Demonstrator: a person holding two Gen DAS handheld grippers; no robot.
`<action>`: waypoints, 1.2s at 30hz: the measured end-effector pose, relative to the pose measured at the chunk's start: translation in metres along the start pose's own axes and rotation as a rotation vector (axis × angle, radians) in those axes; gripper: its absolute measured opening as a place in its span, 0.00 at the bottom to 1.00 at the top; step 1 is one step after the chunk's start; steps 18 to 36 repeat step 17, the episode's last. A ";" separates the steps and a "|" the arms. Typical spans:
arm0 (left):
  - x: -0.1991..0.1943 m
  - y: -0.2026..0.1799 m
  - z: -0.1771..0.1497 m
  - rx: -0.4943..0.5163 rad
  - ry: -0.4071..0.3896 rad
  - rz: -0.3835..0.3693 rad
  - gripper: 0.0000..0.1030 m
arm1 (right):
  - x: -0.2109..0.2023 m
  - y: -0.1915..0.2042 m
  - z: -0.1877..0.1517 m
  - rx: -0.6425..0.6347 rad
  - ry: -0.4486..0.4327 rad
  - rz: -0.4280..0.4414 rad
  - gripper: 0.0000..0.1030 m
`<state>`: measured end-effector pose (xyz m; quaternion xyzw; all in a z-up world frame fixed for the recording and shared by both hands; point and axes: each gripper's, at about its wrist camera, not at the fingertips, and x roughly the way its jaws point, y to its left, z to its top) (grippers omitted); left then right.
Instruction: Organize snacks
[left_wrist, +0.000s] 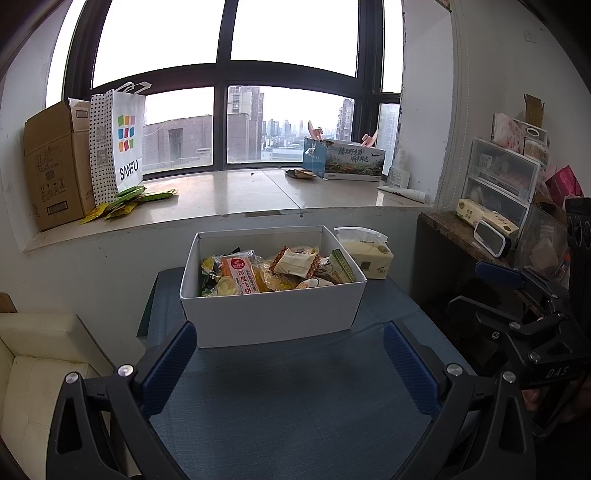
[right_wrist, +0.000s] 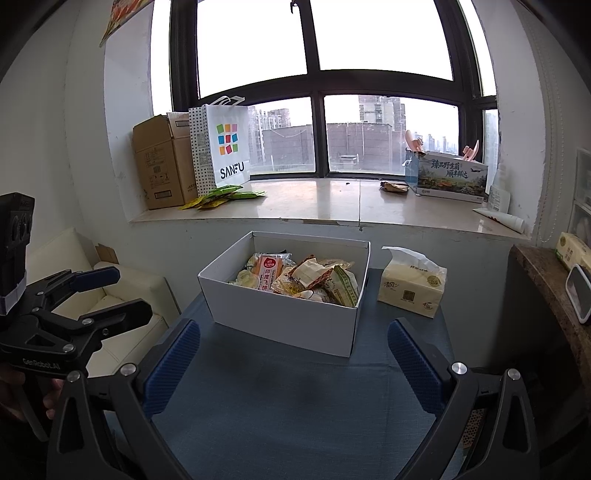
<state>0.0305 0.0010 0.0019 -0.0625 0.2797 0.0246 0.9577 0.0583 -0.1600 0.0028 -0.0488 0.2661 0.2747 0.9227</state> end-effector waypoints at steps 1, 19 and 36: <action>0.000 0.000 0.000 0.000 0.000 0.001 1.00 | 0.000 0.000 0.000 0.001 0.001 0.000 1.00; -0.004 0.002 -0.003 -0.001 -0.012 -0.025 1.00 | 0.002 0.000 0.000 -0.001 0.007 0.002 1.00; -0.004 0.002 -0.003 -0.001 -0.012 -0.025 1.00 | 0.002 0.000 0.000 -0.001 0.007 0.002 1.00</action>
